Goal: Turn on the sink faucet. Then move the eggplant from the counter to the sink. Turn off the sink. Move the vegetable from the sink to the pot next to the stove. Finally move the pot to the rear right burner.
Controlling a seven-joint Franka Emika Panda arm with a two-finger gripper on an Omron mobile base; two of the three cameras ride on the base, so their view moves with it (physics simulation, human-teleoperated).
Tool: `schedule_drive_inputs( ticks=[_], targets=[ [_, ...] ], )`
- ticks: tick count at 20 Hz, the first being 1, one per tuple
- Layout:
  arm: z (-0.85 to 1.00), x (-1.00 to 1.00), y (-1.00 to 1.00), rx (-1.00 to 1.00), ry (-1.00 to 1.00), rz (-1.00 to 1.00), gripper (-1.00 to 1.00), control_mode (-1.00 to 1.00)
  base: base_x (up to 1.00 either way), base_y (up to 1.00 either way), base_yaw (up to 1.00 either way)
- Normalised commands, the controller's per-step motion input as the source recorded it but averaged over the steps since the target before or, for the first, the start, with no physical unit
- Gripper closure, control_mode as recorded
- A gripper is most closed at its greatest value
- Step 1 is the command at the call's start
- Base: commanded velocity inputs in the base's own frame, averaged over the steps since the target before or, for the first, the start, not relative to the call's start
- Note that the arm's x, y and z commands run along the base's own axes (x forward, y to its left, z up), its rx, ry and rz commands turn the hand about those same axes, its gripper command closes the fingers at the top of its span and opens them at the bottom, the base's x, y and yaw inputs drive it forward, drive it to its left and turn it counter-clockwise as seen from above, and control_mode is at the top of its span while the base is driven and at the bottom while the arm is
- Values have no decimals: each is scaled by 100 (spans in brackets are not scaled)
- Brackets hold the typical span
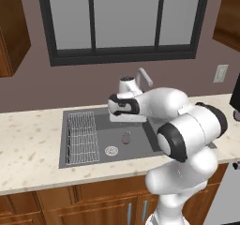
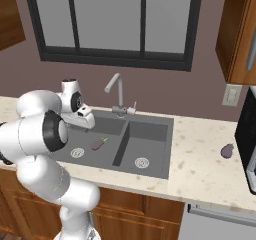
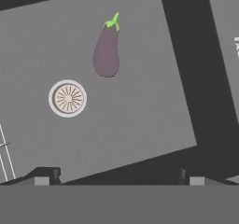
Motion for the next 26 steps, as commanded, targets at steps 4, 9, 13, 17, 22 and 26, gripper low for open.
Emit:
schedule_drive_inputs(
  ticks=[4, 9, 13, 17, 22, 26],
  targets=[
    [-56, 45, -13, 0, 8, -5, -100, -100, 0, 0, 0],
    [-49, 46, -11, 0, 5, -6, -100, -100, 0, 0, 0],
    [-45, 45, -9, 0, 3, -7, -100, -100, 0, 0, 0],
    [-44, 41, -8, 0, 1, -7, -100, -100, 0, 0, 0],
    [-41, 30, -3, 0, 0, -6, -100, -100, 0, 0, 0],
    [-37, 29, -1, 0, 0, -6, -100, -100, 0, 0, 0]
  ],
)
